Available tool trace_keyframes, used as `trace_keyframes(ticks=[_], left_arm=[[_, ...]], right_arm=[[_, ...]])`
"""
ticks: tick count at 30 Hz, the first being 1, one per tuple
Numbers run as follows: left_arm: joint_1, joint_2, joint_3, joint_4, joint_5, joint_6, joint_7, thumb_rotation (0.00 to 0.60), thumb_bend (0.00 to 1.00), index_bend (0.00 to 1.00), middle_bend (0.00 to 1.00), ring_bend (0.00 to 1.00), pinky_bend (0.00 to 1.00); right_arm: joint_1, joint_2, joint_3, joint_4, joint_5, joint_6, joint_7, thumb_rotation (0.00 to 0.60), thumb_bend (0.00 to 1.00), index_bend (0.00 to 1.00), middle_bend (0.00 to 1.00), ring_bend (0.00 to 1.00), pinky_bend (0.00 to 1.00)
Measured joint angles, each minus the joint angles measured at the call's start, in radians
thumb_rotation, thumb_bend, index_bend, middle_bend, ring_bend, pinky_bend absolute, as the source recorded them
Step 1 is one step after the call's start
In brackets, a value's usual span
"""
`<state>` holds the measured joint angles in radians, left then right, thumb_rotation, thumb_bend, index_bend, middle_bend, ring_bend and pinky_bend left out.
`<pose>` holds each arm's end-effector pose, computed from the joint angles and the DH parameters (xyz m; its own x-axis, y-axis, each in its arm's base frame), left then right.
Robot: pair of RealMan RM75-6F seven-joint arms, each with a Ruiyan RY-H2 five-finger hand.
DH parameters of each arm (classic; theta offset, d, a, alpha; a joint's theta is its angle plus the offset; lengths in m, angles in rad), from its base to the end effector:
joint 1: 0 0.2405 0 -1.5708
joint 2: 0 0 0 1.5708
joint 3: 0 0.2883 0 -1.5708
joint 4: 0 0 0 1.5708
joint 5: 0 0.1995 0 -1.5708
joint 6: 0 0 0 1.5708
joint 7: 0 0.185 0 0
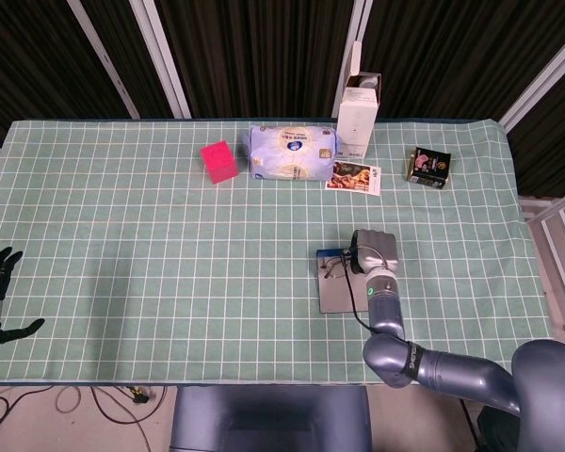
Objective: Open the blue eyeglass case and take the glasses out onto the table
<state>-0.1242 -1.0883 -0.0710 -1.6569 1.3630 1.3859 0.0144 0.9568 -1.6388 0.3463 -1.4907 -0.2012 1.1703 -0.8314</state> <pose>-0.3471 0.2391 0.1851 0.3736 0.0673 0.9252 0.9218 0.0847 -0.3784 -0.1672 -0.4445 -0.0219 0.3552 -0.3943 0.8476 -0.8866 0.1454 0.4392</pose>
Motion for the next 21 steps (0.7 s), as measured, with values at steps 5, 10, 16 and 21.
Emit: trace_keyframes(ticks=[5, 10, 16, 21], left_arm=[[0.0, 0.0, 0.001, 0.0, 0.002, -0.001, -0.001, 0.6, 0.01, 0.0, 0.0, 0.0, 0.0], [0.0, 0.001, 0.0, 0.0, 0.002, -0.001, -0.004, 0.6, 0.01, 0.0, 0.0, 0.0, 0.0], [0.0, 0.002, 0.001, -0.001, 0.004, 0.0, -0.007, 0.6, 0.01, 0.0, 0.0, 0.0, 0.0], [0.001, 0.002, 0.001, -0.002, 0.007, 0.003, -0.013, 0.6, 0.01, 0.0, 0.0, 0.0, 0.0]], right_arm=[[-0.011, -0.023, 0.001, 0.013, -0.08, 0.012, 0.061, 0.6, 0.53, 0.48, 0.92, 1.0, 0.93], [-0.023, -0.048, 0.002, 0.03, -0.143, 0.027, 0.108, 0.6, 0.53, 0.48, 0.92, 0.99, 0.93], [-0.033, -0.073, 0.01, 0.051, -0.196, 0.042, 0.144, 0.6, 0.53, 0.48, 0.92, 0.99, 0.93], [-0.042, -0.089, 0.014, 0.064, -0.226, 0.051, 0.164, 0.6, 0.53, 0.48, 0.92, 0.99, 0.93]])
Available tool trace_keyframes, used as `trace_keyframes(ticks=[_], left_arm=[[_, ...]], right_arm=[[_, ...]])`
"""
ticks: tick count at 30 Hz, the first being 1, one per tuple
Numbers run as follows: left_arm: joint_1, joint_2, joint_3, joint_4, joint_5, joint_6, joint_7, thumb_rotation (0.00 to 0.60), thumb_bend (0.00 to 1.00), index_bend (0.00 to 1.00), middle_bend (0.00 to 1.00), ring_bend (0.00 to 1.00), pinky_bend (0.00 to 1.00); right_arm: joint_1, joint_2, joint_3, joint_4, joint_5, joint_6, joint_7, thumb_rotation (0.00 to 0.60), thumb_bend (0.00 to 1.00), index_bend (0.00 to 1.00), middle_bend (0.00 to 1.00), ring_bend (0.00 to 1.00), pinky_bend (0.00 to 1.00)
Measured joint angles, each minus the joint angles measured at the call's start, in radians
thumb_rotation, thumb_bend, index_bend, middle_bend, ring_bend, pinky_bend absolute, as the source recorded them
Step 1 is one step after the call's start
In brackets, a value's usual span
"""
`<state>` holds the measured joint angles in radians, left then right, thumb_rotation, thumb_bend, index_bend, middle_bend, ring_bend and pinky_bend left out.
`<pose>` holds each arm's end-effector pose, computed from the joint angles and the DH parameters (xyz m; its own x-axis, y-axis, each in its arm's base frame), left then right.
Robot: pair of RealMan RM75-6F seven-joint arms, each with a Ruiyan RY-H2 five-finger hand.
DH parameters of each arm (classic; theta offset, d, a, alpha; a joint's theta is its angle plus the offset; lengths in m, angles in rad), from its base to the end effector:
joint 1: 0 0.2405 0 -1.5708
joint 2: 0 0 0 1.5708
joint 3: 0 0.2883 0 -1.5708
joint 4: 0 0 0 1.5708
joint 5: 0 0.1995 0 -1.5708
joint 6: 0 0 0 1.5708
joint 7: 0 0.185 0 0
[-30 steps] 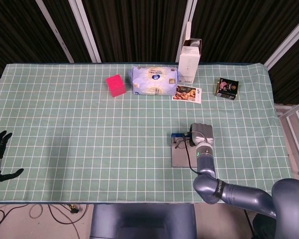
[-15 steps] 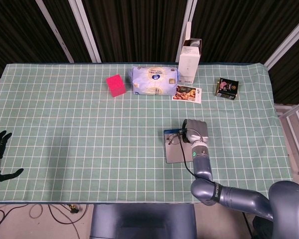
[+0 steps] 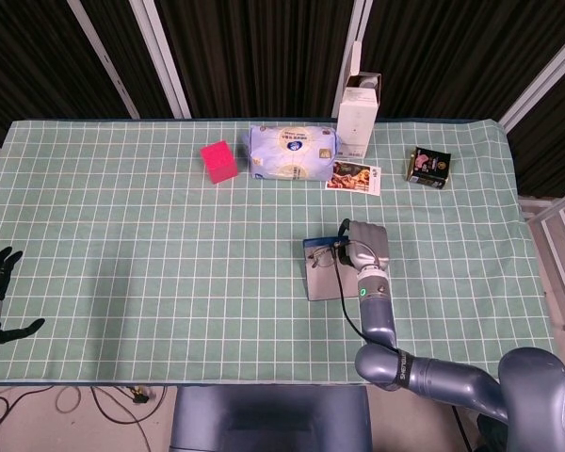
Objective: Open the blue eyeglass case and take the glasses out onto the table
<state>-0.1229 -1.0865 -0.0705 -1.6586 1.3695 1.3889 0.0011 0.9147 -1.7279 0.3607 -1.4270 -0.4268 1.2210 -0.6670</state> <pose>-0.3459 0.2386 0.1855 0.3627 0.0642 0.9297 0.9267 0.0803 -0.3671 -0.1522 -0.4455 -0.0294 0.2788 -0.2509 0.9270 -0.9425 0.1139 0.3142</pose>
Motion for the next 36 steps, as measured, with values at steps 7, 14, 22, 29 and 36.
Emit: trace_keyframes(ticks=[7, 14, 22, 29, 36], left_arm=[[0.001, -0.003, -0.001, 0.004, 0.006, 0.007, -0.006, 0.6, 0.01, 0.0, 0.0, 0.0, 0.0], [0.001, -0.003, -0.001, 0.005, 0.006, 0.006, -0.006, 0.6, 0.01, 0.0, 0.0, 0.0, 0.0], [0.001, -0.004, -0.001, 0.006, 0.006, 0.007, -0.004, 0.6, 0.01, 0.0, 0.0, 0.0, 0.0], [0.0, -0.004, -0.003, 0.007, 0.004, 0.006, -0.004, 0.6, 0.01, 0.0, 0.0, 0.0, 0.0], [-0.001, -0.004, -0.004, 0.007, 0.002, 0.003, -0.006, 0.6, 0.01, 0.0, 0.0, 0.0, 0.0]], right_arm=[[-0.014, -0.013, 0.003, 0.013, -0.04, 0.005, 0.024, 0.6, 0.53, 0.48, 0.92, 0.99, 0.93], [-0.026, -0.023, 0.011, 0.027, -0.07, 0.004, 0.045, 0.6, 0.53, 0.49, 0.92, 0.99, 0.93], [-0.033, -0.033, 0.018, 0.043, -0.075, -0.003, 0.038, 0.6, 0.53, 0.49, 0.92, 0.99, 0.93], [-0.031, -0.046, 0.035, 0.062, -0.075, -0.011, 0.038, 0.6, 0.53, 0.49, 0.92, 0.99, 0.93], [-0.031, -0.062, 0.044, 0.09, -0.077, -0.021, 0.04, 0.6, 0.53, 0.49, 0.92, 0.99, 0.93]])
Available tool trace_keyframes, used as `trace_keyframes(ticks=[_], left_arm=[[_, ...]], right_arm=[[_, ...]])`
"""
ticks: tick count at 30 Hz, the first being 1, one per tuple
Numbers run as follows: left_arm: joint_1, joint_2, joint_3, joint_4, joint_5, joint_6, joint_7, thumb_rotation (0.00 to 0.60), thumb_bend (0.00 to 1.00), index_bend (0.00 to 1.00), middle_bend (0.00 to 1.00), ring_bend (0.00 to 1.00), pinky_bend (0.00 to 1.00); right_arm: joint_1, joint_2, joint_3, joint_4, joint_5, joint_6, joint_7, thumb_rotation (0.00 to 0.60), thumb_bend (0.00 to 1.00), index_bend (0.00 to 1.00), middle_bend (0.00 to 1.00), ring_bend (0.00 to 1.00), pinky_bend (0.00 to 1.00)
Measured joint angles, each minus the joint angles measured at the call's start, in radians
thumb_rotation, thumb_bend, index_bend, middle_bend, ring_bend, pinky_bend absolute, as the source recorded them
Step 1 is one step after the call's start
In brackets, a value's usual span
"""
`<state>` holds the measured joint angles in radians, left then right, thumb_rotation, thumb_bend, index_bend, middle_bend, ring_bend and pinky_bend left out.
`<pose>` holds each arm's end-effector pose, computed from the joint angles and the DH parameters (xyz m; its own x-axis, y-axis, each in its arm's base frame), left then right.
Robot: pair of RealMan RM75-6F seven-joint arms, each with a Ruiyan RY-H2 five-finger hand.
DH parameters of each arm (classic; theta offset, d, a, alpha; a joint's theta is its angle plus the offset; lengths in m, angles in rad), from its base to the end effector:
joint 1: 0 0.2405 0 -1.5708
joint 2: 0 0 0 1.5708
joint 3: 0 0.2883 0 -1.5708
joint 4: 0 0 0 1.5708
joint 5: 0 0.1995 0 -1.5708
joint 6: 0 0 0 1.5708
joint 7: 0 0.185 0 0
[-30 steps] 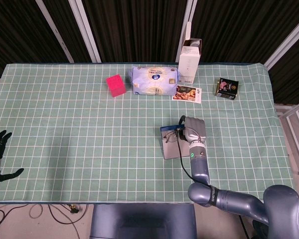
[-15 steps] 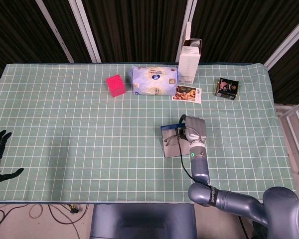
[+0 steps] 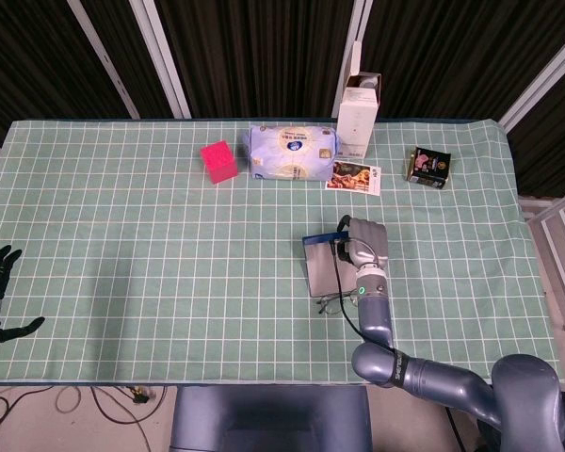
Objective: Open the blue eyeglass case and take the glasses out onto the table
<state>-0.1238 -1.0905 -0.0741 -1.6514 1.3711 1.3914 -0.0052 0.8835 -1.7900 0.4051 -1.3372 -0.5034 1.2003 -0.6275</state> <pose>-0.3461 0.2399 0.1859 0.3601 0.0570 0.9312 0.9282 0.0785 -0.3637 -0.1564 -0.4504 -0.0368 0.2402 -0.2050 0.9488 -0.9542 0.1298 0.2696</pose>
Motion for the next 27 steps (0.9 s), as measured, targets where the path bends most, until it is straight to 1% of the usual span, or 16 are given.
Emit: trace_keyframes(ticks=[10, 14, 18, 20, 22, 23, 24, 26, 27], left_arm=[[-0.002, 0.0, -0.003, 0.0, -0.007, -0.004, -0.002, 0.6, 0.01, 0.0, 0.0, 0.0, 0.0], [-0.002, 0.0, -0.003, 0.001, -0.008, -0.004, 0.0, 0.6, 0.01, 0.0, 0.0, 0.0, 0.0], [-0.002, -0.002, -0.004, 0.001, -0.008, -0.004, 0.001, 0.6, 0.01, 0.0, 0.0, 0.0, 0.0], [-0.002, -0.002, -0.004, 0.001, -0.007, -0.003, 0.001, 0.6, 0.01, 0.0, 0.0, 0.0, 0.0], [-0.002, -0.003, -0.004, 0.001, -0.005, 0.0, 0.002, 0.6, 0.01, 0.0, 0.0, 0.0, 0.0], [-0.001, -0.004, -0.004, 0.001, -0.004, 0.001, 0.003, 0.6, 0.01, 0.0, 0.0, 0.0, 0.0], [-0.001, -0.004, -0.003, 0.001, -0.004, 0.001, 0.003, 0.6, 0.01, 0.0, 0.0, 0.0, 0.0], [-0.001, -0.004, -0.002, 0.001, -0.003, 0.001, 0.005, 0.6, 0.01, 0.0, 0.0, 0.0, 0.0], [-0.001, -0.004, -0.001, 0.0, -0.002, 0.002, 0.006, 0.6, 0.01, 0.0, 0.0, 0.0, 0.0]], right_arm=[[0.025, -0.037, 0.021, 0.093, 0.001, -0.033, -0.007, 0.6, 0.53, 0.49, 0.92, 0.99, 0.93], [0.046, -0.061, 0.033, 0.157, 0.001, -0.052, -0.013, 0.6, 0.53, 0.49, 0.92, 0.99, 0.93], [0.072, -0.087, 0.052, 0.227, 0.012, -0.074, -0.026, 0.6, 0.52, 0.46, 0.92, 0.99, 0.93], [0.087, -0.1, 0.063, 0.261, 0.016, -0.086, -0.032, 0.6, 0.51, 0.4, 0.92, 0.99, 0.93], [0.099, -0.111, 0.073, 0.287, 0.018, -0.093, -0.035, 0.6, 0.48, 0.28, 0.92, 0.99, 0.92], [0.107, -0.119, 0.079, 0.304, 0.018, -0.097, -0.037, 0.6, 0.45, 0.16, 0.91, 0.99, 0.92], [0.113, -0.126, 0.083, 0.317, 0.019, -0.099, -0.039, 0.6, 0.41, 0.07, 0.91, 0.99, 0.92], [0.125, -0.139, 0.092, 0.339, 0.027, -0.104, -0.052, 0.6, 0.37, 0.0, 0.91, 0.98, 0.92], [0.127, -0.141, 0.093, 0.343, 0.033, -0.106, -0.062, 0.6, 0.34, 0.0, 0.91, 0.98, 0.92]])
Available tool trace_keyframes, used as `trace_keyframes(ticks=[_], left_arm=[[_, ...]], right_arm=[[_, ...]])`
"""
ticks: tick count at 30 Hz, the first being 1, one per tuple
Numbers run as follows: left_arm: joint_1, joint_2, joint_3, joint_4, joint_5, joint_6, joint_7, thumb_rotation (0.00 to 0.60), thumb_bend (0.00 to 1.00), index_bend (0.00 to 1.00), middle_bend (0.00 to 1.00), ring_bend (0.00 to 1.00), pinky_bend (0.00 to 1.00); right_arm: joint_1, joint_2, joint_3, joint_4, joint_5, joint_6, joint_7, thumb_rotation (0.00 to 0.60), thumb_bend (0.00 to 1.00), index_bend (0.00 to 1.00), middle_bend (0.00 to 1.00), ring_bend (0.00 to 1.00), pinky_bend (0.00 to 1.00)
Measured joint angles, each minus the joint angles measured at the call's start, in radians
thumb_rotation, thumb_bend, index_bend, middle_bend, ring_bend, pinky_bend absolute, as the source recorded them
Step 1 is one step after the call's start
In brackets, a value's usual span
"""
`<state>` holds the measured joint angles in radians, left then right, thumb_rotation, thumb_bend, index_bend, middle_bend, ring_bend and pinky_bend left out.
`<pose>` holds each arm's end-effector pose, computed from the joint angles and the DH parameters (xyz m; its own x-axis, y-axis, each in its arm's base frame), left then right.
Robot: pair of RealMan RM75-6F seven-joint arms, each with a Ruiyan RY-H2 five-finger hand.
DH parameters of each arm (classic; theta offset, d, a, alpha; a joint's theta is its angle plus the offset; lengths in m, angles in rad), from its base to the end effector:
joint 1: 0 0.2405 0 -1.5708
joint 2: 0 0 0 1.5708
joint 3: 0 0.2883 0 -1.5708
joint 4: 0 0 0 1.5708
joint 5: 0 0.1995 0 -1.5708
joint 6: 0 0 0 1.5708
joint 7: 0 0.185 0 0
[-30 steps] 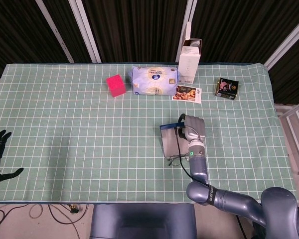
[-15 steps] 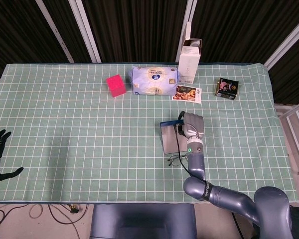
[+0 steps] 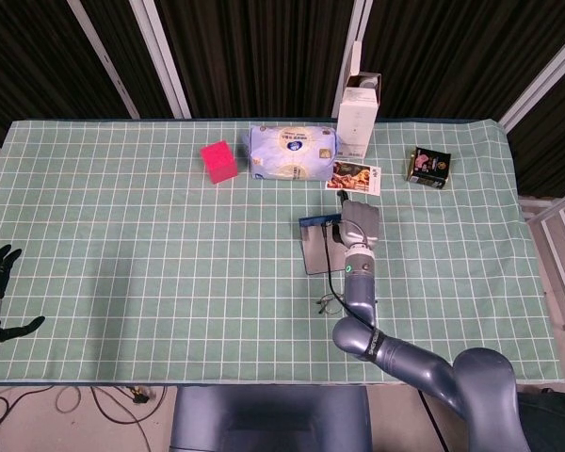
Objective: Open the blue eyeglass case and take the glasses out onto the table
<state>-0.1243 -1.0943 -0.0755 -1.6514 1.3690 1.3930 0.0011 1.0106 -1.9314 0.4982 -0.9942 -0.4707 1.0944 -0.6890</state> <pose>-0.3458 0.2403 0.1851 0.3621 0.0547 0.9305 0.9274 0.0794 -0.3656 -0.1424 -0.4928 -0.0562 0.3147 -0.1700 0.9339 -0.9239 0.1706 0.3424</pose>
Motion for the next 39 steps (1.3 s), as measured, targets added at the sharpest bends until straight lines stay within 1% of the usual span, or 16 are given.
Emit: trace_keyframes(ticks=[3, 5, 10, 12, 13, 15, 16, 18, 19, 21, 23, 24, 27, 32, 35, 39], left_arm=[[0.0, 0.0, 0.001, -0.001, 0.003, 0.002, -0.001, 0.6, 0.01, 0.0, 0.0, 0.0, 0.0], [0.001, -0.001, 0.001, 0.0, 0.006, 0.004, -0.002, 0.6, 0.01, 0.0, 0.0, 0.0, 0.0], [0.002, -0.002, 0.002, 0.002, 0.014, 0.01, -0.003, 0.6, 0.01, 0.0, 0.0, 0.0, 0.0], [0.003, -0.002, 0.002, 0.004, 0.018, 0.017, -0.002, 0.6, 0.01, 0.0, 0.0, 0.0, 0.0], [0.004, -0.003, 0.002, 0.005, 0.02, 0.021, -0.001, 0.6, 0.01, 0.0, 0.0, 0.0, 0.0], [0.006, -0.004, 0.003, 0.01, 0.024, 0.024, 0.003, 0.6, 0.01, 0.0, 0.0, 0.0, 0.0], [0.006, -0.005, 0.003, 0.012, 0.024, 0.025, 0.005, 0.6, 0.02, 0.0, 0.0, 0.0, 0.0], [0.006, -0.005, 0.004, 0.014, 0.025, 0.025, 0.011, 0.6, 0.02, 0.0, 0.0, 0.0, 0.0], [0.006, -0.005, 0.004, 0.015, 0.025, 0.025, 0.015, 0.6, 0.02, 0.0, 0.0, 0.0, 0.0], [0.006, -0.006, 0.005, 0.016, 0.026, 0.027, 0.022, 0.6, 0.02, 0.0, 0.0, 0.0, 0.0], [0.007, -0.007, 0.005, 0.017, 0.027, 0.031, 0.028, 0.6, 0.01, 0.0, 0.0, 0.0, 0.0], [0.008, -0.007, 0.004, 0.017, 0.027, 0.034, 0.031, 0.6, 0.01, 0.0, 0.0, 0.0, 0.0], [0.011, -0.009, 0.003, 0.021, 0.027, 0.042, 0.038, 0.6, 0.0, 0.0, 0.0, 0.0, 0.0], [0.011, -0.011, 0.004, 0.034, 0.029, 0.044, 0.055, 0.6, 0.0, 0.0, 0.0, 0.0, 0.0], [0.011, -0.012, 0.001, 0.044, 0.03, 0.05, 0.064, 0.6, 0.0, 0.0, 0.0, 0.0, 0.0], [0.015, -0.019, 0.003, 0.052, 0.041, 0.066, 0.082, 0.6, 0.0, 0.0, 0.0, 0.0, 0.0]], right_arm=[[0.004, -0.004, 0.001, -0.001, 0.014, 0.001, -0.037, 0.6, 0.27, 0.0, 0.91, 0.98, 0.92], [0.001, -0.003, -0.001, -0.011, 0.01, 0.012, -0.044, 0.6, 0.25, 0.0, 0.91, 0.98, 0.92], [-0.018, 0.015, -0.006, -0.069, -0.007, 0.04, -0.042, 0.6, 0.23, 0.0, 0.9, 0.97, 0.91], [-0.035, 0.033, -0.014, -0.113, -0.021, 0.057, -0.038, 0.6, 0.23, 0.0, 0.85, 0.93, 0.87], [-0.046, 0.046, -0.022, -0.14, -0.033, 0.068, -0.035, 0.6, 0.24, 0.0, 0.79, 0.88, 0.82], [-0.082, 0.084, -0.05, -0.224, -0.074, 0.096, -0.025, 0.6, 0.28, 0.0, 0.61, 0.71, 0.68], [-0.099, 0.105, -0.066, -0.266, -0.095, 0.11, -0.021, 0.6, 0.29, 0.0, 0.55, 0.65, 0.63], [-0.144, 0.16, -0.109, -0.371, -0.15, 0.141, -0.01, 0.6, 0.29, 0.0, 0.37, 0.44, 0.47], [-0.166, 0.187, -0.13, -0.418, -0.177, 0.155, -0.005, 0.6, 0.28, 0.0, 0.29, 0.36, 0.41], [-0.218, 0.257, -0.185, -0.526, -0.243, 0.186, 0.008, 0.6, 0.23, 0.0, 0.14, 0.18, 0.33], [-0.271, 0.336, -0.244, -0.628, -0.31, 0.215, 0.022, 0.6, 0.16, 0.0, 0.05, 0.07, 0.29], [-0.295, 0.371, -0.269, -0.67, -0.339, 0.228, 0.029, 0.6, 0.13, 0.0, 0.02, 0.03, 0.28], [-0.373, 0.485, -0.353, -0.789, -0.437, 0.27, 0.054, 0.6, 0.08, 0.0, 0.0, 0.0, 0.26], [-0.493, 0.623, -0.468, -0.894, -0.583, 0.345, 0.119, 0.6, 0.07, 0.0, 0.0, 0.0, 0.25], [-0.554, 0.665, -0.523, -0.91, -0.656, 0.387, 0.166, 0.6, 0.08, 0.0, 0.0, 0.0, 0.25], [-0.636, 0.709, -0.593, -0.897, -0.75, 0.433, 0.247, 0.6, 0.07, 0.0, 0.0, 0.0, 0.25]])
